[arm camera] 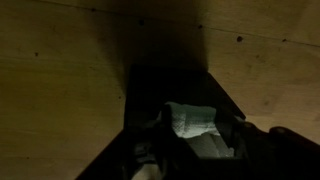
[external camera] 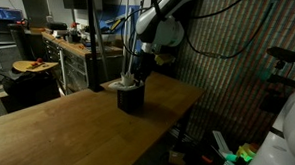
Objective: Put the white towel in the black box
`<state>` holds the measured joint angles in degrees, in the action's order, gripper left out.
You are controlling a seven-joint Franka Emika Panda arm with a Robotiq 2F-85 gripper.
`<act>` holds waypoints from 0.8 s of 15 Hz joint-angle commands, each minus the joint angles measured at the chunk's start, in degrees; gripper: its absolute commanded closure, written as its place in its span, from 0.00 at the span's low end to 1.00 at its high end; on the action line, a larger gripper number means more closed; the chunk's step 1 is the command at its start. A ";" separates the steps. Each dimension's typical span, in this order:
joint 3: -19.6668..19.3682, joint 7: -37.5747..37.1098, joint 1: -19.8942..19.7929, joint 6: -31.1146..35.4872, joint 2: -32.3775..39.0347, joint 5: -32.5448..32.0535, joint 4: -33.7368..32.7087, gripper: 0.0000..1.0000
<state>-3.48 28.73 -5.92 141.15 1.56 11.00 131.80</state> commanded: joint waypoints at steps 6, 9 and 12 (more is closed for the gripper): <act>0.09 1.97 0.34 1.54 -0.07 2.00 -0.01 0.93; 0.32 2.41 0.44 1.96 -0.29 2.99 -0.24 0.92; 0.72 3.10 0.69 2.65 -0.20 4.70 -0.91 0.93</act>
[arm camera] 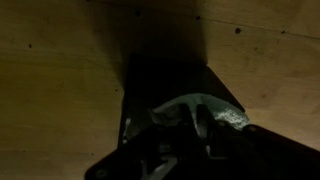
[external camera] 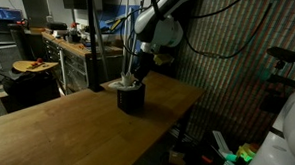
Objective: Put the white towel in the black box
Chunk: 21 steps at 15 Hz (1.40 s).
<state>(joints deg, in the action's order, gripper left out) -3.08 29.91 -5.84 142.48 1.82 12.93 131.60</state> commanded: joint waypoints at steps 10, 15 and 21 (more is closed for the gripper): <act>0.84 4.13 1.00 3.17 1.25 5.69 -1.21 0.93; 0.97 5.21 0.21 3.45 2.85 7.00 -1.13 0.93; 1.32 5.65 0.12 3.61 3.13 8.89 -1.46 0.93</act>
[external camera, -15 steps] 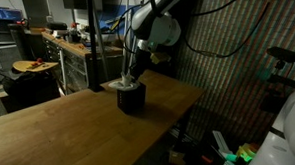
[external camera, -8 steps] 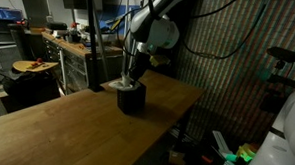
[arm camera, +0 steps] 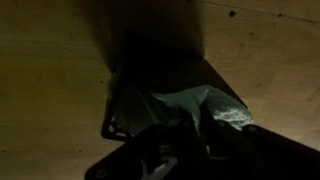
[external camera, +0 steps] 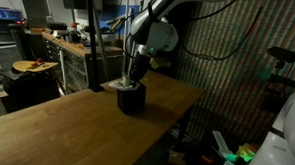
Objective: Put the white towel in the black box
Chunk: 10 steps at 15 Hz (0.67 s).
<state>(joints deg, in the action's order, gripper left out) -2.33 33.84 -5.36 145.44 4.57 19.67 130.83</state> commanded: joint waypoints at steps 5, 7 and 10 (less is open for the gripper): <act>0.82 0.88 -0.02 0.44 0.29 1.58 -1.27 0.93; 0.94 0.67 0.07 0.44 0.43 1.31 -1.93 0.94; 1.22 0.43 0.15 0.49 0.93 0.94 -3.19 0.93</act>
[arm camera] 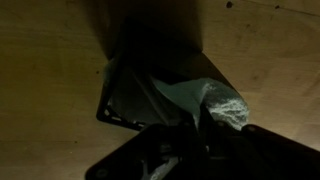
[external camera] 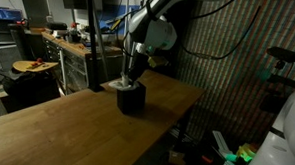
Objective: Put the white towel in the black box
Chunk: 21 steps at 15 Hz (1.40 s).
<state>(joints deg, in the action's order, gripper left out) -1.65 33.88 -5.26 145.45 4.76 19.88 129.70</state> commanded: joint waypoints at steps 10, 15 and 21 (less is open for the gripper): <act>1.17 0.78 -0.76 0.76 4.14 0.83 -3.88 0.92; 1.54 0.60 -1.05 0.95 6.10 0.52 -3.74 0.94; 2.44 -0.55 -0.94 0.81 8.78 -0.47 -2.28 0.94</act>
<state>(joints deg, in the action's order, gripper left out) -0.58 33.84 -5.46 145.60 12.08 19.88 126.91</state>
